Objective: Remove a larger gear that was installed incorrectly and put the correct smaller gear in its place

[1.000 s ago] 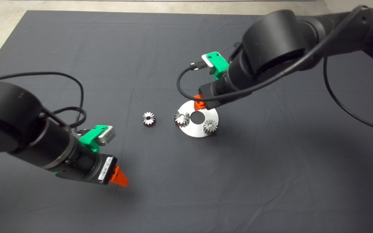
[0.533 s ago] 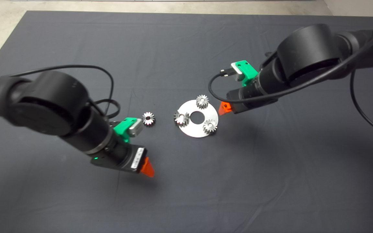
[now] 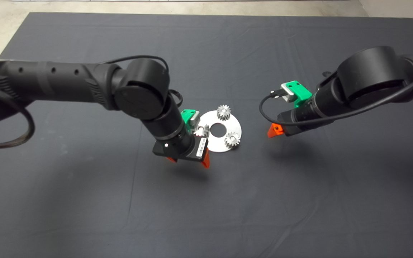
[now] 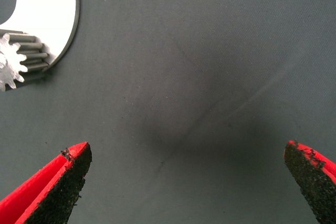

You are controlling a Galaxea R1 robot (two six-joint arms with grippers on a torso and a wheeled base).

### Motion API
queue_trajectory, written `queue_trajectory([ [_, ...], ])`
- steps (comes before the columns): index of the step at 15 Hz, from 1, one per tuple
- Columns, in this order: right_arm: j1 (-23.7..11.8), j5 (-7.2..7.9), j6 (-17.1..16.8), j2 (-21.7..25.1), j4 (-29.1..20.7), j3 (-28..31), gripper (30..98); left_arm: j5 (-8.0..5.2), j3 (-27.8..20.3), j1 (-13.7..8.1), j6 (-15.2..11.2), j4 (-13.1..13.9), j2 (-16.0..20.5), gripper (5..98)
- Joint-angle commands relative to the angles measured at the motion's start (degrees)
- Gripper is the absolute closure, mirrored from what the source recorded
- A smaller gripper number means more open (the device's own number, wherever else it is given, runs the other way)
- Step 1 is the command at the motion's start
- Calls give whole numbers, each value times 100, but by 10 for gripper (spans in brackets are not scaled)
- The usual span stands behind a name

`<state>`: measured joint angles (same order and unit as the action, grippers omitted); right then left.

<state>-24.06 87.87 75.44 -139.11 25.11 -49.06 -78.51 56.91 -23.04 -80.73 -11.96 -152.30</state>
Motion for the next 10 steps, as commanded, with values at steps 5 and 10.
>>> queue_trajectory([
  [5,42,644,-161,107,2,108,315,-271,669,-87,302,-245,-253,292],
  [10,68,644,-126,107,-24,182,316,-226,1263,-69,738,-254,-490,292],
])
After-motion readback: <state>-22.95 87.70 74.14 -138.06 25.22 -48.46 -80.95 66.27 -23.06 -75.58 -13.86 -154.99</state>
